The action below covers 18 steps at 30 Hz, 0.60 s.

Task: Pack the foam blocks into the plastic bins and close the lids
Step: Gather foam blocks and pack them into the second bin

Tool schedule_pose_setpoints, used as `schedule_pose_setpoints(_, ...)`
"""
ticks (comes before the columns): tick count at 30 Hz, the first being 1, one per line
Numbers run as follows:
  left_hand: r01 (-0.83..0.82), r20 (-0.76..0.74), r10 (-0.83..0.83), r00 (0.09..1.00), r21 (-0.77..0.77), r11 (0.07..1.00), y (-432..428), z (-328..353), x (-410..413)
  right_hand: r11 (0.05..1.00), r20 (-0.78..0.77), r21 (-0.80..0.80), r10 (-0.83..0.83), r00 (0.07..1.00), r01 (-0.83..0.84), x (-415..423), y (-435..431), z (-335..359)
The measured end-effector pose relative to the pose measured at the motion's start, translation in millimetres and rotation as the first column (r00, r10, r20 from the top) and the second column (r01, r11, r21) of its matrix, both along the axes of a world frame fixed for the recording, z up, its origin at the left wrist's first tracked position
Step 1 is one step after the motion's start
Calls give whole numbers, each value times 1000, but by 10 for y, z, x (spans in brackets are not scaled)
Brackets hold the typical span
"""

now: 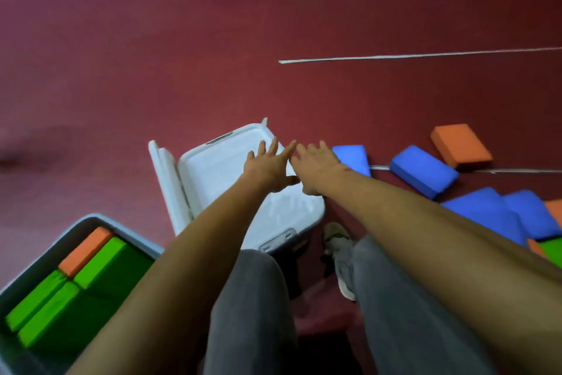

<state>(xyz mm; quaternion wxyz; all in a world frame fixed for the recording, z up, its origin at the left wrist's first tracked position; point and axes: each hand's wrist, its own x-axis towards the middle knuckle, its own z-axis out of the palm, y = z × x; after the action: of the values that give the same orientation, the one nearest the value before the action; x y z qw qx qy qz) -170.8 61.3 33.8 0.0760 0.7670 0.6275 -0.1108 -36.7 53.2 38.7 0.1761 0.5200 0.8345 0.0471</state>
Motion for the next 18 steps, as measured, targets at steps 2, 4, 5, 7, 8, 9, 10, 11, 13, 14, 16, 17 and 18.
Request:
schedule_pose_setpoints(2,71,17,-70,997,-25,997,140,-89,395,997,-5,-16,-74,997,74,364,52,-121)
schedule_pose_setpoints(4,118,39,-115,993,-57,991,265,-205,725,992,2,-25,-126,992,126,676,144,-271)
schedule_pose_setpoints(5,133,42,-130,991,-70,989,331,-266,866,988,1,-32,-149,989,149,810,203,-353)
schedule_pose_setpoints(7,152,42,-149,988,-94,984,479,-423,1086,981,-6,-59,-186,983,185,1016,334,-513)
schedule_pose_setpoints(8,157,38,-153,987,-110,982,560,-522,1171,977,-14,-76,-203,979,201,1099,408,-603)
schedule_pose_setpoints(9,157,36,-154,987,-132,979,647,-639,1246,970,-25,-93,-226,974,222,1177,483,-707)
schedule_pose_setpoints(10,149,44,-144,989,-160,976,728,-758,1312,962,-38,-115,-252,967,246,1252,559,-818)
schedule_pose_setpoints(11,127,68,-116,991,-194,973,819,-909,1370,953,-50,-139,-277,959,269,1325,638,-939)
schedule_pose_setpoints(13,57,162,-13,987,-271,961,991,-1186,1469,937,-59,-178,-315,947,300,1457,797,-1185)
schedule_pose_setpoints(14,22,212,45,976,-302,953,1076,-1321,1512,931,-63,-195,-327,943,310,1518,876,-1307)
schedule_pose_setpoints(16,-59,287,168,943,-351,935,1257,-1600,1569,913,-76,-230,-361,929,336,1622,1041,-1546)
schedule_pose_setpoints(17,-106,315,232,921,-370,923,1357,-1738,1594,902,-85,-244,-387,918,357,1675,1130,-1664)
schedule_pose_setpoints(18,-154,332,292,897,-384,910,1463,-1868,1613,890,-94,-253,-414,906,380,1726,1225,-1784)
